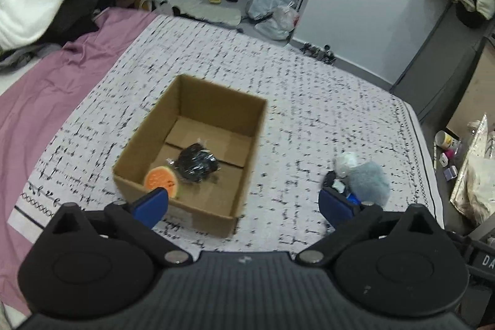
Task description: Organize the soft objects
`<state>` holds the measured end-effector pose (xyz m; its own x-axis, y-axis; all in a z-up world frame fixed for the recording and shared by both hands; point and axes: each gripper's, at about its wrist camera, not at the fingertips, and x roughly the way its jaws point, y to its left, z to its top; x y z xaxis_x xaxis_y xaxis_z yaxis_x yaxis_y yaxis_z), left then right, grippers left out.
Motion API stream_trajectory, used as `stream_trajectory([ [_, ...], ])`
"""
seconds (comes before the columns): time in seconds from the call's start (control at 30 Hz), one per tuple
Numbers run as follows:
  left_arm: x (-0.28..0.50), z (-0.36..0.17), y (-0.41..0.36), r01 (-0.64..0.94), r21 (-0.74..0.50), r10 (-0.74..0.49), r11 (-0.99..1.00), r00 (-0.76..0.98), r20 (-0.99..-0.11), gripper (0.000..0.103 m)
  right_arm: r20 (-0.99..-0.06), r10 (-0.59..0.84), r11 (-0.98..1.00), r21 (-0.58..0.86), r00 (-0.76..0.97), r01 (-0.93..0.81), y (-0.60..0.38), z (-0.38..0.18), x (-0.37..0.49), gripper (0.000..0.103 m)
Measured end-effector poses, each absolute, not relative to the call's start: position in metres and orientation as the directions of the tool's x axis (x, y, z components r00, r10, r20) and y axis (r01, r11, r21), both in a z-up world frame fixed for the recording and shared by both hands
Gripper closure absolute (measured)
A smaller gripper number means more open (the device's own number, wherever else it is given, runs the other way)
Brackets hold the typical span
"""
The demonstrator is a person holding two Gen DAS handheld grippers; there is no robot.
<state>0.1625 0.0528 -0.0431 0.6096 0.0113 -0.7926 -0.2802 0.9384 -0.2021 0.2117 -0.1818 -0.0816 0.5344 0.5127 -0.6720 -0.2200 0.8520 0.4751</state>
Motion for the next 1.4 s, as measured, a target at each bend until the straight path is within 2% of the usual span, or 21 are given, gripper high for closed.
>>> stream_trajectory([
  [0.4,0.172,-0.054,0.004,-0.223,-0.205,-0.035,0.953,0.591,-0.806,0.0,-0.675,0.498,0.85,0.504,0.545,-0.153,-0.236,-0.098,0.216,0.0],
  [0.53,0.175,-0.059,-0.005,-0.24,-0.196,-0.017,0.951,0.592,-0.806,0.0,-0.684,0.489,0.85,0.514,0.541,-0.119,-0.251,-0.105,0.221,0.0],
  [0.87,0.193,-0.078,-0.027,-0.214,-0.214,-0.06,0.953,0.56,-0.826,0.001,-0.72,0.485,0.837,0.547,0.497,-0.026,-0.275,-0.128,0.244,0.0],
  [1.07,0.205,-0.096,-0.047,-0.162,-0.2,-0.089,0.966,0.518,-0.851,0.003,-0.67,0.525,0.785,0.62,0.525,0.006,-0.286,-0.159,0.253,0.001],
  [1.23,0.217,-0.111,-0.06,-0.122,-0.183,-0.097,0.975,0.507,-0.856,0.005,-0.709,0.505,0.804,0.594,0.493,0.032,-0.281,-0.179,0.261,0.005],
  [1.4,0.233,-0.135,-0.067,-0.127,-0.207,-0.129,0.97,0.451,-0.883,0.014,-0.7,0.54,0.77,0.635,0.468,0.061,-0.286,-0.192,0.275,0.005],
])
